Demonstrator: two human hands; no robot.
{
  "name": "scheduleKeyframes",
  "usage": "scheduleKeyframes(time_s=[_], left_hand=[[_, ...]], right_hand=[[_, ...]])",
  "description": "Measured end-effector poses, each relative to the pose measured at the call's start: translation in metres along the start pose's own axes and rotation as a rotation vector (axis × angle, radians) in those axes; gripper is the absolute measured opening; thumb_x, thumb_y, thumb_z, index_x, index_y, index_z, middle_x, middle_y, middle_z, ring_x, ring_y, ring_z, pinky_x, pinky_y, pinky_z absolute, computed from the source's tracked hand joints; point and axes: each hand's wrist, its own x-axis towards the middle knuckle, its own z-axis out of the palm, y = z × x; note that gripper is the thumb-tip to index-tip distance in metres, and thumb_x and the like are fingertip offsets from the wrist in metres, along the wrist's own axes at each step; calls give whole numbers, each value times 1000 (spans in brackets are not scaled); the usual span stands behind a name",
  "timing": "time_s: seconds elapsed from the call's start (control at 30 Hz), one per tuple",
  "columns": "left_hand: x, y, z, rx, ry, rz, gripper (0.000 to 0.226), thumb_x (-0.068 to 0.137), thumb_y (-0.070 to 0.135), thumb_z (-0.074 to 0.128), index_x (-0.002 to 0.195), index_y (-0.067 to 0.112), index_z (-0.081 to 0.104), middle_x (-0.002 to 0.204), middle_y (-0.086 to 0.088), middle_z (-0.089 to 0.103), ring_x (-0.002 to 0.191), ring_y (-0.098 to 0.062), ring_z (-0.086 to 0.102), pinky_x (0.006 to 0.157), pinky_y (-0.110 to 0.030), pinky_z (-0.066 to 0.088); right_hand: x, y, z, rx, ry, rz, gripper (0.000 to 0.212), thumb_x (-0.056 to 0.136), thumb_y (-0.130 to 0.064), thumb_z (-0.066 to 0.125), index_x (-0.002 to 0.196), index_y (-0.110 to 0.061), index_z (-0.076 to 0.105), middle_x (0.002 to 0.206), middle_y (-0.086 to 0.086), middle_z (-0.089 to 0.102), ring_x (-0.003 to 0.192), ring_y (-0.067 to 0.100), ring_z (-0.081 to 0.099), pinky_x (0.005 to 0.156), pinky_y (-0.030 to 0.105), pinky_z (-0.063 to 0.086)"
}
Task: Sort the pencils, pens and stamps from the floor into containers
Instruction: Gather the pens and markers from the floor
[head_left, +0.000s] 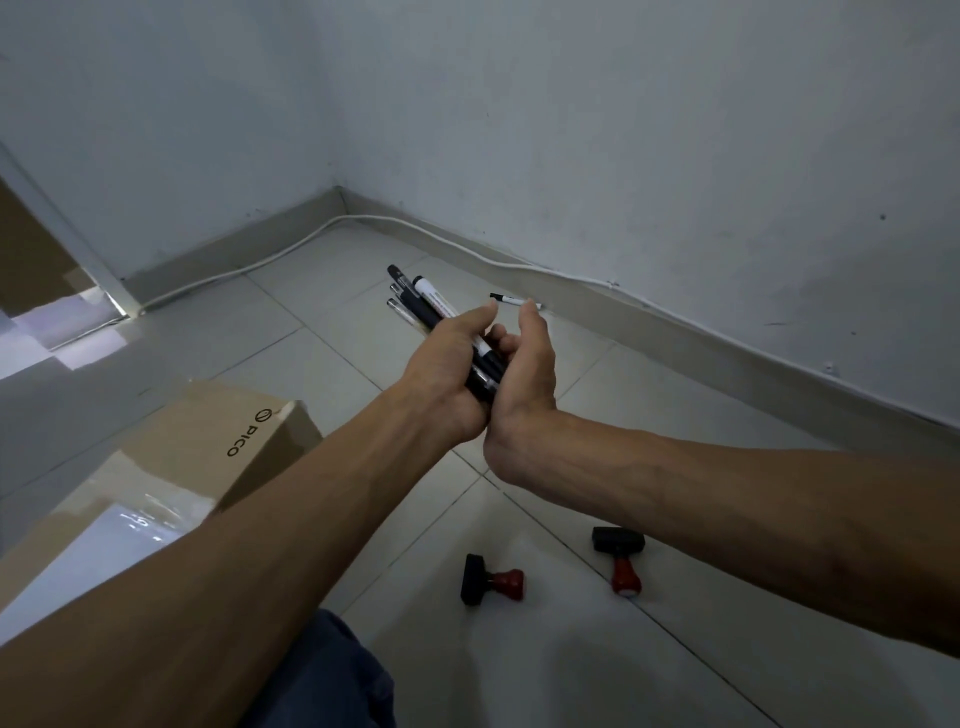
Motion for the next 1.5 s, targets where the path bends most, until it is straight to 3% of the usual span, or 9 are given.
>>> scheduleKeyframes(time_s=[0.17, 0.33, 0.47, 0.57, 0.7, 0.8, 1.07, 1.2, 1.5], left_hand=[[6, -1, -5, 134, 11, 23, 14, 96, 25, 71, 100, 14, 63, 59, 6, 48, 51, -6, 49, 55, -25, 54], [3, -4, -16, 692, 56, 183, 14, 96, 19, 67, 99, 5, 62, 53, 4, 52, 43, -8, 47, 46, -23, 45], [0, -4, -20, 968, 9, 193, 6, 95, 9, 63, 89, 8, 61, 58, -2, 54, 45, -11, 45, 45, -24, 41], [0, -5, -20, 1069, -16, 216, 7, 92, 2, 58, 88, 7, 59, 59, -5, 55, 46, -14, 46, 47, -27, 42], [2, -6, -20, 1100, -7, 215, 9, 94, 0, 55, 88, 5, 58, 62, -7, 54, 48, -15, 47, 47, -25, 43], [4, -6, -20, 1105, 1, 198, 9, 96, 3, 54, 89, 3, 59, 62, -8, 52, 47, -15, 45, 46, -24, 42], [6, -5, -22, 1123, 2, 157, 11, 97, 1, 52, 88, 4, 57, 60, -6, 50, 47, -14, 43, 45, -23, 41], [7, -5, -23, 1132, -9, 128, 8, 98, 2, 52, 91, 4, 57, 61, -5, 51, 46, -13, 44, 45, -23, 41], [6, -6, -26, 1130, -35, 100, 7, 99, 6, 55, 93, 5, 58, 65, -6, 53, 47, -13, 45, 47, -23, 43]], right_hand=[[0, 4, 1, -81, -28, -15, 53, 94, -63, 57, 74, -14, 63, 72, -1, 68, 87, 21, 72, 90, 40, 58], [0, -1, -6, -245, -37, -64, 56, 95, -67, 50, 121, -20, 66, 104, 2, 75, 96, 18, 72, 73, 34, 53], [3, -12, -11, -293, 10, -244, 37, 100, -56, 51, 124, -29, 61, 115, -4, 69, 109, 17, 66, 88, 37, 55], [7, -12, -13, -364, 5, -270, 39, 96, -59, 52, 104, -27, 72, 102, 1, 75, 99, 20, 72, 94, 45, 58], [4, -8, -17, -431, -24, -254, 47, 100, -57, 51, 93, -18, 77, 87, -3, 78, 93, 20, 74, 85, 38, 57], [9, -4, -19, -462, -25, -314, 27, 101, -45, 51, 115, -32, 70, 101, -8, 75, 99, 15, 72, 88, 35, 57], [8, 1, -16, -504, -43, -342, 53, 90, -55, 48, 143, -47, 49, 132, -1, 65, 119, 18, 64, 101, 46, 55], [15, 0, -22, -505, -53, -365, 57, 101, -43, 51, 153, -51, 31, 135, 5, 60, 118, 19, 63, 87, 30, 54], [16, -1, -24, -520, -26, -362, 47, 90, -50, 54, 137, -49, 49, 120, 6, 63, 104, 25, 71, 90, 49, 61]])
